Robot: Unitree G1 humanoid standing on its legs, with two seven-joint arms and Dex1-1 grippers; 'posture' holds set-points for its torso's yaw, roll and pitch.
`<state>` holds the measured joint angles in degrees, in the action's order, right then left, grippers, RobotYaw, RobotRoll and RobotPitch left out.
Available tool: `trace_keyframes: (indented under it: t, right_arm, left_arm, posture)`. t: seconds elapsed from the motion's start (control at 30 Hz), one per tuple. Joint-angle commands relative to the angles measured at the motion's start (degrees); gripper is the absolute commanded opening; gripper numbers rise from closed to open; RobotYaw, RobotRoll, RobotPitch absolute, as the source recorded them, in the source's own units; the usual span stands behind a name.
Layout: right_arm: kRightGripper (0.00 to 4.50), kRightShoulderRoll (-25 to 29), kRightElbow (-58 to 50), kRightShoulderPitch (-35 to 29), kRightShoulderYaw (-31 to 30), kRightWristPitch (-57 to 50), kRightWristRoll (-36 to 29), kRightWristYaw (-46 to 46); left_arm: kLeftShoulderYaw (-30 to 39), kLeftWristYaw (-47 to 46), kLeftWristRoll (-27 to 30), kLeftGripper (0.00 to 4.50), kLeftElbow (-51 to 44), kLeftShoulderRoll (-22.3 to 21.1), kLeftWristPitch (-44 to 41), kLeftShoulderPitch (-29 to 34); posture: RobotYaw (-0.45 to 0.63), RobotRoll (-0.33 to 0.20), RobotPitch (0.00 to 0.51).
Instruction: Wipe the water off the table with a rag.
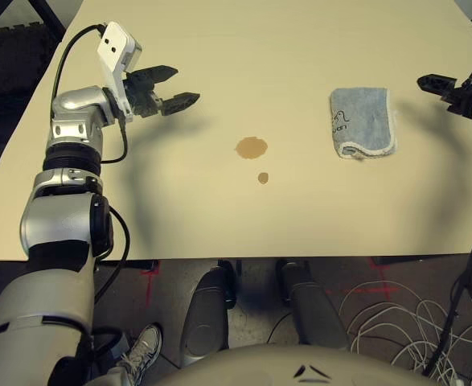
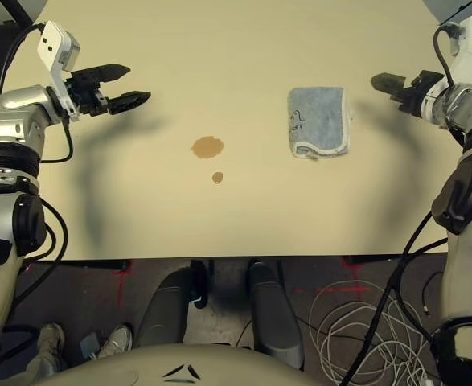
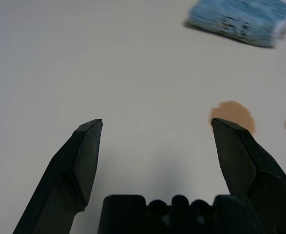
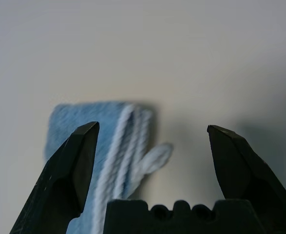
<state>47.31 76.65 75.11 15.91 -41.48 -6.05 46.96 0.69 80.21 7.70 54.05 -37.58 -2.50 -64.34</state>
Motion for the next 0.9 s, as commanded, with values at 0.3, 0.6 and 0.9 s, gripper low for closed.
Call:
trace_keyframes:
  t: [0.3, 0.6, 0.9]
  right_arm:
    - [4.47, -0.79, 0.89, -1.62, -11.38, -6.21, 8.7, 17.16]
    - [4.47, -2.16, 1.06, -2.79, -14.57, -9.06, 10.5, 24.32]
    - [4.47, -7.46, 0.71, -1.72, -11.25, -11.86, 6.98, 23.51]
  left_arm:
    - [-2.22, 7.9, 2.03, 4.5, -16.2, -4.16, -10.74, 5.38]
    - [-2.78, 7.41, 2.5, 4.5, -21.49, -4.37, -13.96, 8.26]
    - [-3.14, 6.56, 2.84, 4.5, -23.09, -3.33, -14.5, 9.8]
  posture:
    - [-0.01, 0.0, 0.242]
    - [-0.01, 0.0, 0.269]
    - [0.0, 0.0, 0.281]
